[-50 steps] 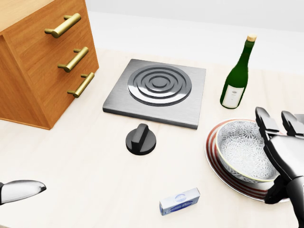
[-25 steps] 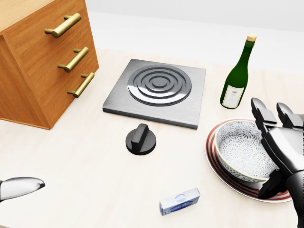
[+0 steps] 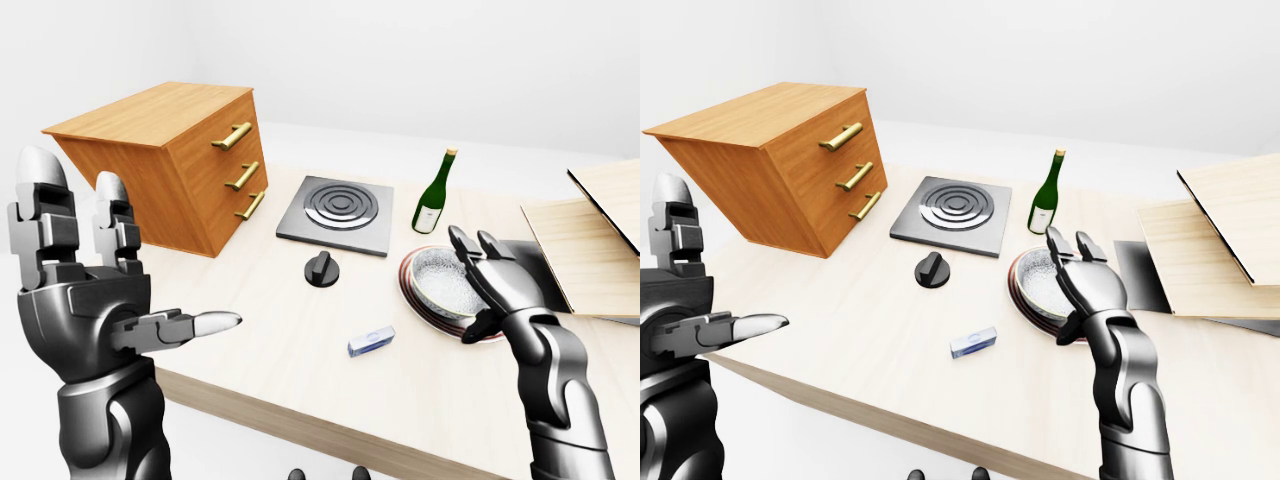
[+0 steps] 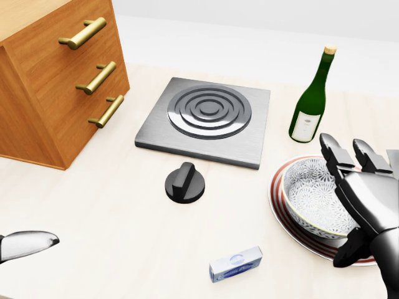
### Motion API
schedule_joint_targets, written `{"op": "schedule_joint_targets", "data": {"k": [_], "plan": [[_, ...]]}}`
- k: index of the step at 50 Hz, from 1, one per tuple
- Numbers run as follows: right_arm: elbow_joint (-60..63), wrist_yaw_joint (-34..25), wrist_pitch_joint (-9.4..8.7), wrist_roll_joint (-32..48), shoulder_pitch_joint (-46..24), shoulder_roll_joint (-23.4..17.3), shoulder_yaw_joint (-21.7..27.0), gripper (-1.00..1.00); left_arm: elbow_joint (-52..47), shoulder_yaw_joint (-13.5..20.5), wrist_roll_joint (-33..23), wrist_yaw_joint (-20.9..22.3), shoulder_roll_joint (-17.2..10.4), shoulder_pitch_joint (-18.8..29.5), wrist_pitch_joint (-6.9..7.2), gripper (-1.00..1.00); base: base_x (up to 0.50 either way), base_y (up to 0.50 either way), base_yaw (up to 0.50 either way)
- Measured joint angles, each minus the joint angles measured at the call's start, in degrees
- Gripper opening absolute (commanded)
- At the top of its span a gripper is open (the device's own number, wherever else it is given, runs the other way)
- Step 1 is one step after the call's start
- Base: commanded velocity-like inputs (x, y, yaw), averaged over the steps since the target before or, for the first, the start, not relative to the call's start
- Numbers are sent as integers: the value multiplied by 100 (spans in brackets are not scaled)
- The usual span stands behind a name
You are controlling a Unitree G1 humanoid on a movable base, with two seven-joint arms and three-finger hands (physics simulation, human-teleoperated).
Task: Pick up the akita bowl and put it on the plate.
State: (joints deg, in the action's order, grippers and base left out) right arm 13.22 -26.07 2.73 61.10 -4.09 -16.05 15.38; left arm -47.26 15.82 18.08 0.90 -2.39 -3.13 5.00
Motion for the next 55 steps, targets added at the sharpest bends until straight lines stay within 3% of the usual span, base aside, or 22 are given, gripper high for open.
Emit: {"op": "schedule_joint_targets", "data": {"k": [40,55], "plan": [[778,-502,-68,-145,195,332,-161,100,52,1,-16,2,-2,-2,0,100,0,0,0],[1121,-942,-393,-844,232,497,-173,100,59,2,-30,7,5,-16,0,100,0,0,0]]}}
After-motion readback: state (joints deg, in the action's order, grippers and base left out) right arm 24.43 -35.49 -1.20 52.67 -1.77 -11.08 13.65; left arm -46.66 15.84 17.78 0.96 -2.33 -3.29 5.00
